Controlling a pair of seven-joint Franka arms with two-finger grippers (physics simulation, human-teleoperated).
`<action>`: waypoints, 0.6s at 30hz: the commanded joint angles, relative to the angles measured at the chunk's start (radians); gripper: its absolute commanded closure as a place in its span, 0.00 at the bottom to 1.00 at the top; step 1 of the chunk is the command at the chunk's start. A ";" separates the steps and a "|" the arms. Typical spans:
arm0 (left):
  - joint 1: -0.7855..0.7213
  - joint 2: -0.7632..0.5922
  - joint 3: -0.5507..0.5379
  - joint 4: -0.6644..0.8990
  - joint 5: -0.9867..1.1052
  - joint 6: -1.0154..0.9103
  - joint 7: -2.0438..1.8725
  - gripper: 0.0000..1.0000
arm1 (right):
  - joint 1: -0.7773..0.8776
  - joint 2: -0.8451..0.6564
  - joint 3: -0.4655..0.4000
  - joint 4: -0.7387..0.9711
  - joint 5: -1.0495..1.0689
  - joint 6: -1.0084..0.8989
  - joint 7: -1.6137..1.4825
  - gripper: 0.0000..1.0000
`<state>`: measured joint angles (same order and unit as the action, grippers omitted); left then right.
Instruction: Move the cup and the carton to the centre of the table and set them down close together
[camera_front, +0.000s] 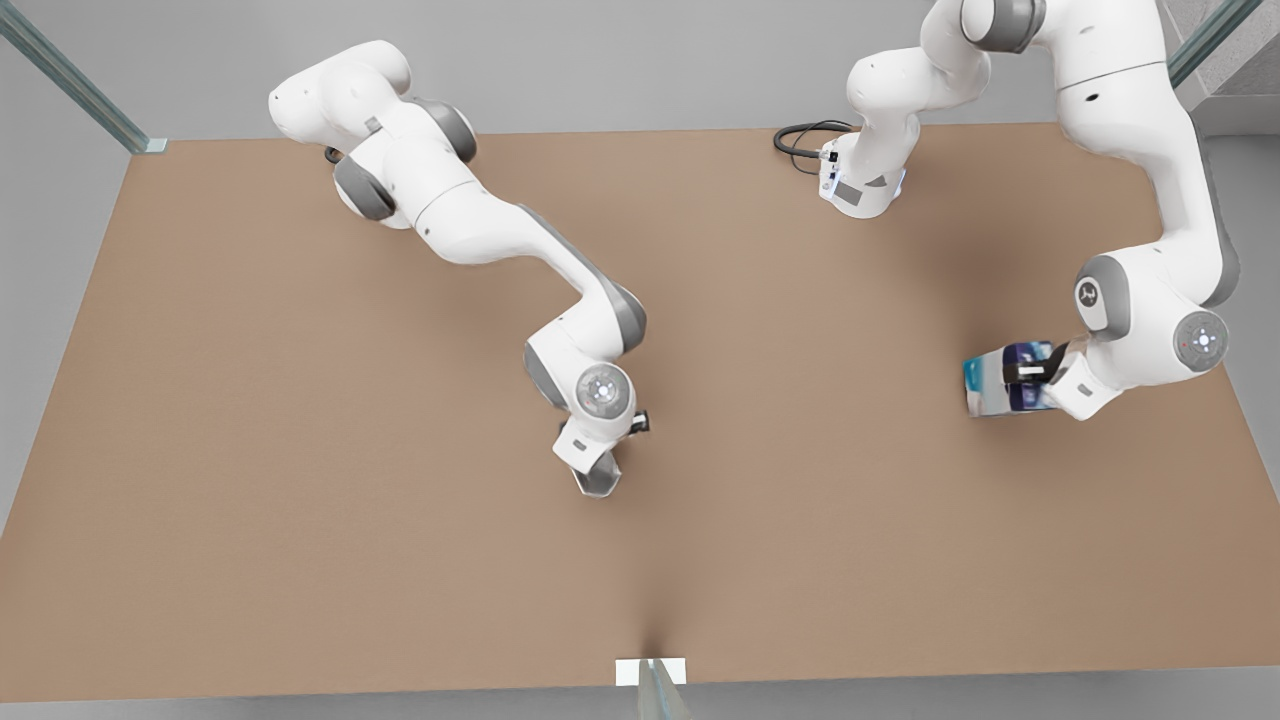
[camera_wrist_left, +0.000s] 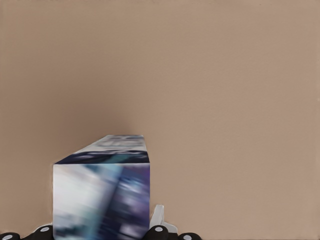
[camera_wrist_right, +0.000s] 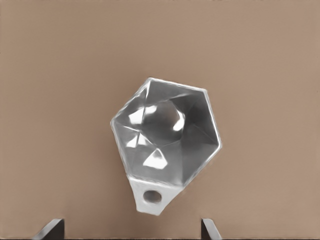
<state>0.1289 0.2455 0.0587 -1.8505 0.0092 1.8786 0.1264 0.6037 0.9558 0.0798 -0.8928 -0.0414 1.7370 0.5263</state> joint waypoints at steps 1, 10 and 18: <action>0.000 -0.002 -0.010 0.004 -0.043 -0.001 -0.025 0.43 | -0.001 -0.021 -0.002 -0.001 0.000 -0.011 0.000 0.00; -0.316 0.006 -0.326 0.117 -0.091 -0.019 -1.499 0.43 | -0.705 -0.905 0.121 -0.664 0.005 -0.240 -0.672 0.00; -0.489 0.278 -0.499 0.387 0.189 -0.015 -2.078 0.43 | -0.628 -0.911 0.086 -0.756 0.011 -0.151 -0.660 0.00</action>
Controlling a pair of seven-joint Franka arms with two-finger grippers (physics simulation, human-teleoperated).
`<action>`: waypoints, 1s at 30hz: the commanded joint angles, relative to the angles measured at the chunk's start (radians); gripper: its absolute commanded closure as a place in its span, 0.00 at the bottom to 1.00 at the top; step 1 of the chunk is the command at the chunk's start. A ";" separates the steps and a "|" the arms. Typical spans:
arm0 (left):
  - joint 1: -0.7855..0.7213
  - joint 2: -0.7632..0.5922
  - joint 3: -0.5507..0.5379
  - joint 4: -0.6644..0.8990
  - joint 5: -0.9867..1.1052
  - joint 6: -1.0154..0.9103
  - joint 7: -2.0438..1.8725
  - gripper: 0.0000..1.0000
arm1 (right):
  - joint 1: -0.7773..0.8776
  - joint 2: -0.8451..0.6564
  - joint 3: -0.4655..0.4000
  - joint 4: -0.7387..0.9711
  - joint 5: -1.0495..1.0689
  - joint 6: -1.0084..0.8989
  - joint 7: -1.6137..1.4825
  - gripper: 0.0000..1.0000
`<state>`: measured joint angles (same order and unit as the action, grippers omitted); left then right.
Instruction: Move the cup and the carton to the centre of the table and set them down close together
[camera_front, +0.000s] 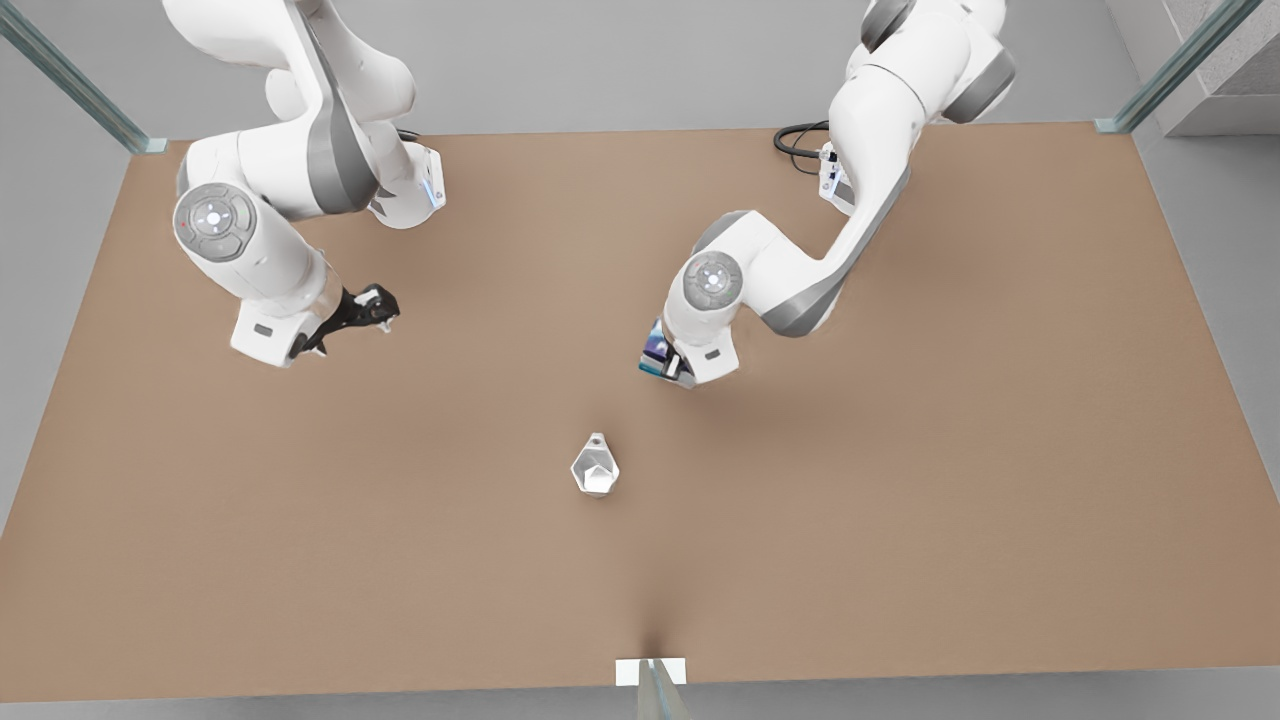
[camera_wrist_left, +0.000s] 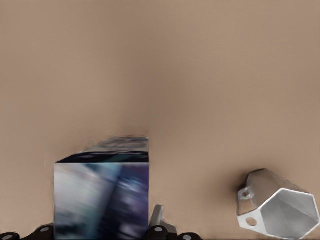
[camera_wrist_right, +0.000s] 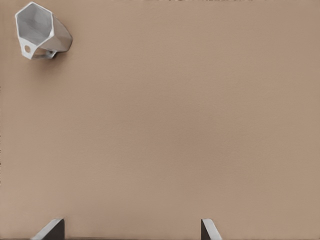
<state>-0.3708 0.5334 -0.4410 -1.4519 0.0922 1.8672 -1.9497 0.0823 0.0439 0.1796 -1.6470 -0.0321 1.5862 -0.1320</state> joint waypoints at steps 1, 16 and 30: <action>-0.006 0.011 -0.001 0.008 0.118 0.003 0.000 0.43 | -0.107 0.001 0.001 0.001 0.000 0.000 0.000 0.00; -0.068 0.201 -0.056 0.090 0.162 0.153 -0.034 0.43 | -0.173 0.010 0.003 0.036 -0.005 -0.011 -0.001 0.00; -0.071 0.200 -0.058 0.090 0.164 0.144 -0.038 0.00 | -0.191 0.025 0.000 0.053 -0.009 -0.031 -0.003 0.00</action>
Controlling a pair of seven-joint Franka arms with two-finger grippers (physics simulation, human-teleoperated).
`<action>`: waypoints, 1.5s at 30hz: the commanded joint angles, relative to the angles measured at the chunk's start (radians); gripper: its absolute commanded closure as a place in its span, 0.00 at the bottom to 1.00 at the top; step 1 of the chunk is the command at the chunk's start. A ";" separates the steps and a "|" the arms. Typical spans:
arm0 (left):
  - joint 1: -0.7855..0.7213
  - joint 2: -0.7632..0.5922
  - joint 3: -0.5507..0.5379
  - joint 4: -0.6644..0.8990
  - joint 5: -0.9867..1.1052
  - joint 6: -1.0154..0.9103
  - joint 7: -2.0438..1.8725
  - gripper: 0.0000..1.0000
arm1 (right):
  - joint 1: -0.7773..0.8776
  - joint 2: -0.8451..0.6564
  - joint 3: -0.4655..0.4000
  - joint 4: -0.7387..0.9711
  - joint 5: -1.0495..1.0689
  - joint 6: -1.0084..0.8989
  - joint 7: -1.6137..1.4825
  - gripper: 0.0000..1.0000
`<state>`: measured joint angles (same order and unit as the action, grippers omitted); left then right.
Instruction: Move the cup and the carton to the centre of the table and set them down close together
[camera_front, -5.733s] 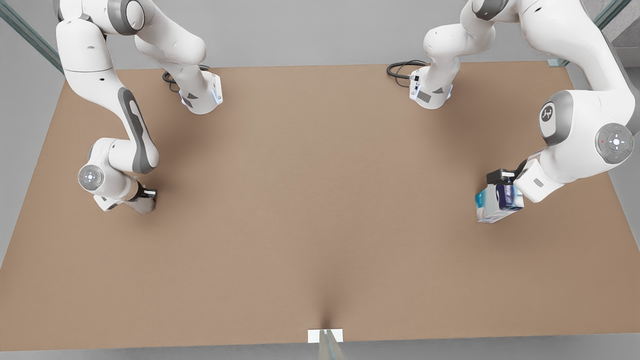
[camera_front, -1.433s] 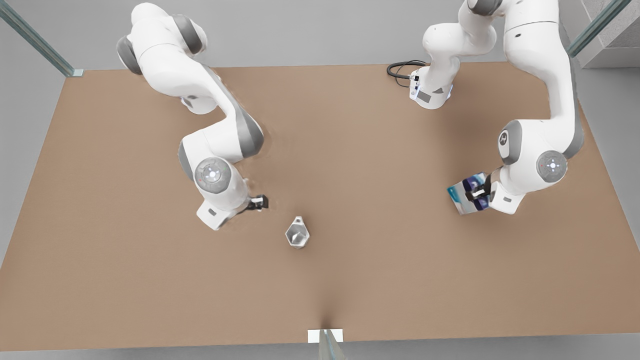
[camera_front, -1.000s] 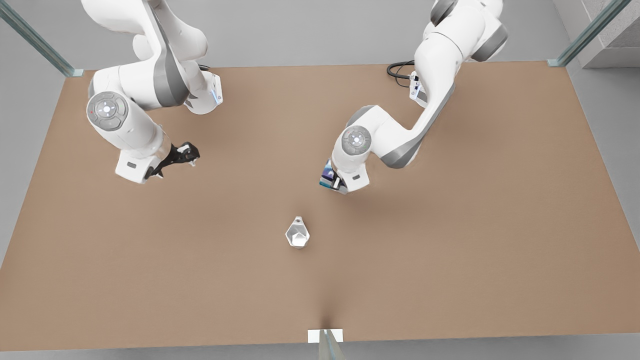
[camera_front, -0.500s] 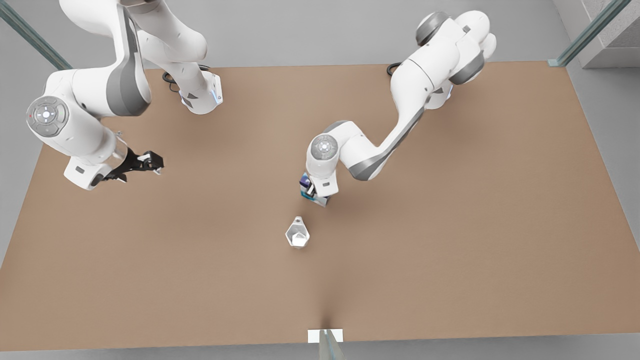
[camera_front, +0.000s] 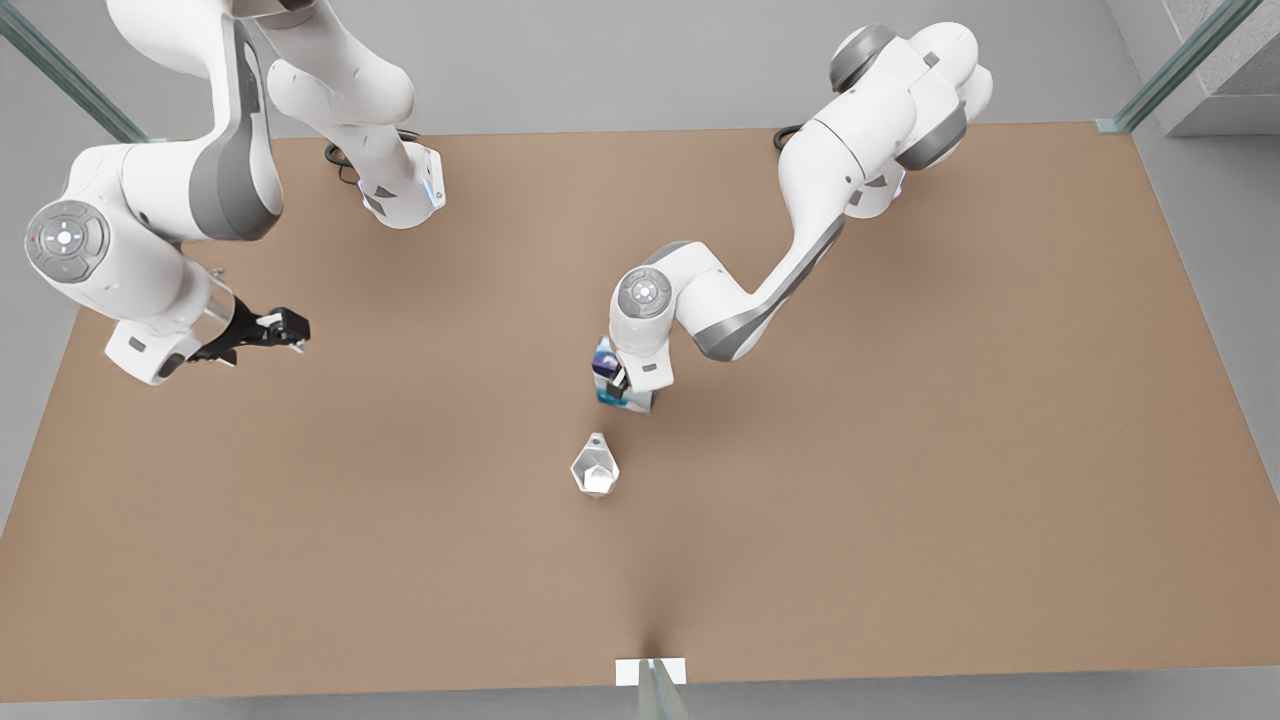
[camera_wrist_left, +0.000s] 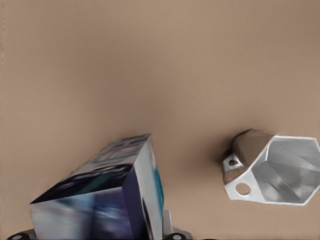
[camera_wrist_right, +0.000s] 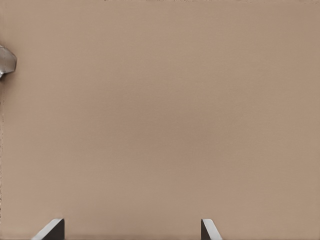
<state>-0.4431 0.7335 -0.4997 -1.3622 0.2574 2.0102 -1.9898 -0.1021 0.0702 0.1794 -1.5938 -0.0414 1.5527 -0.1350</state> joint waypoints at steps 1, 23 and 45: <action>0.000 0.000 0.000 0.000 -0.001 -0.001 0.000 0.00 | -0.017 0.000 0.000 0.001 0.000 0.000 0.000 0.00; 0.001 -0.002 -0.056 0.095 -0.006 -0.134 0.000 0.00 | -0.031 0.088 0.003 0.160 -0.032 0.013 0.213 0.00; 0.480 -0.539 0.263 0.035 -0.170 -0.639 2.007 0.00 | -0.022 0.011 0.031 0.077 -0.031 -0.037 0.213 0.00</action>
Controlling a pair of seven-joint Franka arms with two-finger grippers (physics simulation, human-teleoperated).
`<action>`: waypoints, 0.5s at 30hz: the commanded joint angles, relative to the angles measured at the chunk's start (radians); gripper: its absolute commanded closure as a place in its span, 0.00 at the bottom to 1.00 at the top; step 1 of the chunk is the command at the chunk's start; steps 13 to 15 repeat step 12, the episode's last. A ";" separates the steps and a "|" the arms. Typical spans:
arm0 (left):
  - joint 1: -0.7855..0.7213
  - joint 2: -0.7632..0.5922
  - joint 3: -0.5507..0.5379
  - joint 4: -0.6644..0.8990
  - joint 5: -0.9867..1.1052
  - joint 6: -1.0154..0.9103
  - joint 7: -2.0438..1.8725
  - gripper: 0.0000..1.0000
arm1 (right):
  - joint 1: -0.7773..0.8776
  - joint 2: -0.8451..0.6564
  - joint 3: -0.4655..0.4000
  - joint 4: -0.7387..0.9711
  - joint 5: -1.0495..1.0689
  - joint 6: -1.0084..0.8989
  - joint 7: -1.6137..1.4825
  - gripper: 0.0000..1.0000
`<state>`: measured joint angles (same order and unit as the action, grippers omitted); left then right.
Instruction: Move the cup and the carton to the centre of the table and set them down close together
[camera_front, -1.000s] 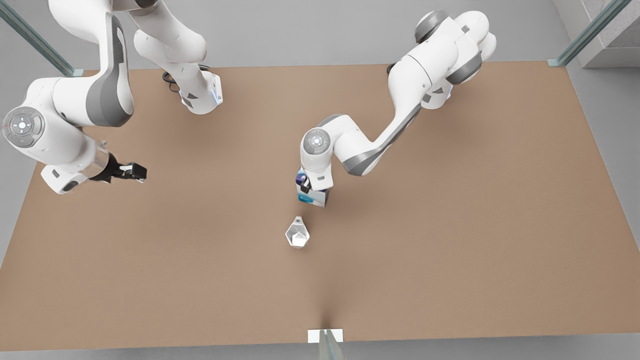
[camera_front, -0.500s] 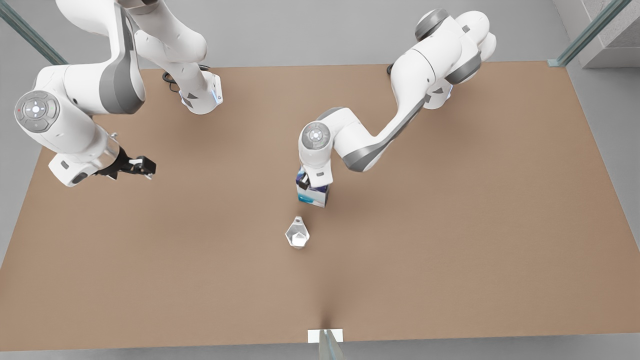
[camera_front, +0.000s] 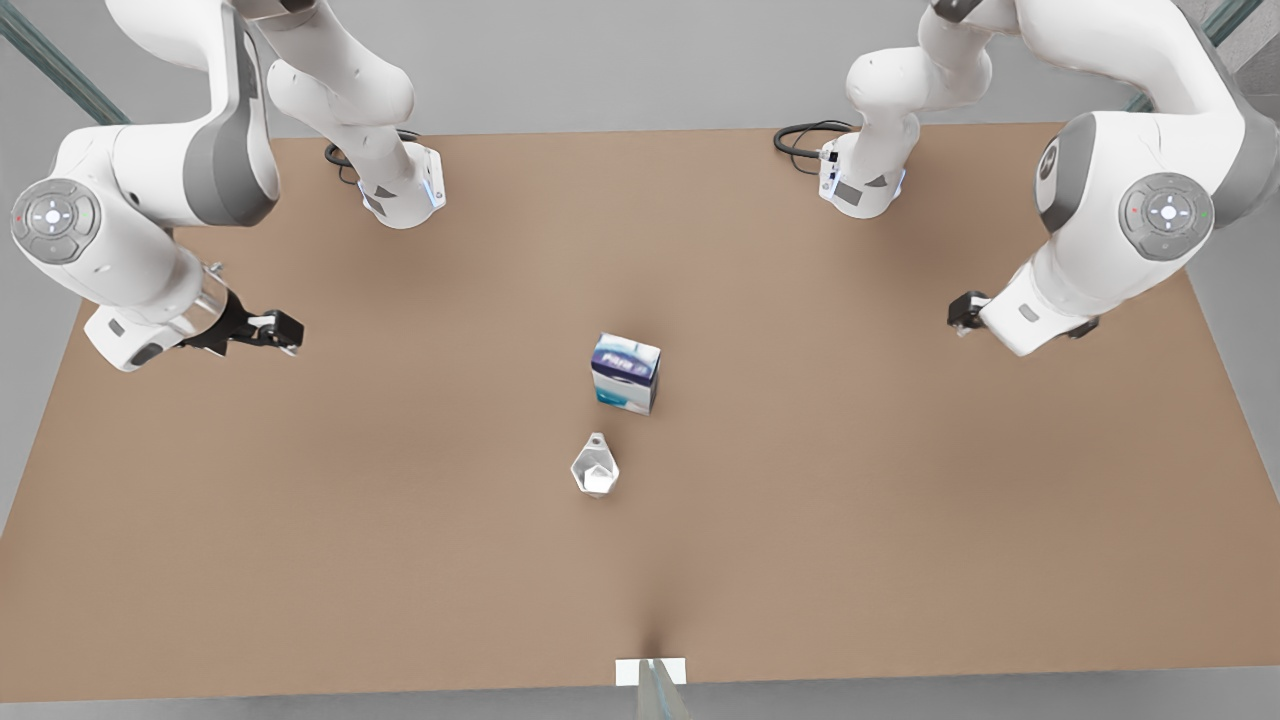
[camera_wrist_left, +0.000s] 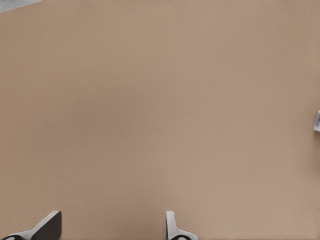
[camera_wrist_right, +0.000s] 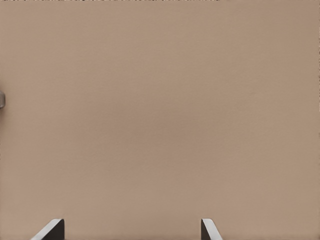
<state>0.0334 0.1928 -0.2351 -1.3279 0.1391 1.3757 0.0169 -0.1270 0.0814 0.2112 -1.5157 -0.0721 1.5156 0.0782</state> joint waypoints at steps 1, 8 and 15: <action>0.002 -0.006 0.000 -0.010 -0.052 0.006 0.000 0.00 | 0.001 0.000 0.000 0.002 0.000 0.000 0.000 0.00; -0.003 -0.004 0.000 -0.022 -0.052 0.019 0.000 0.00 | -0.008 0.001 -0.003 0.002 0.003 0.005 -0.002 0.00; -0.003 0.000 0.000 -0.020 -0.052 0.019 0.000 0.00 | 0.000 0.001 -0.001 0.008 0.002 0.000 0.000 0.00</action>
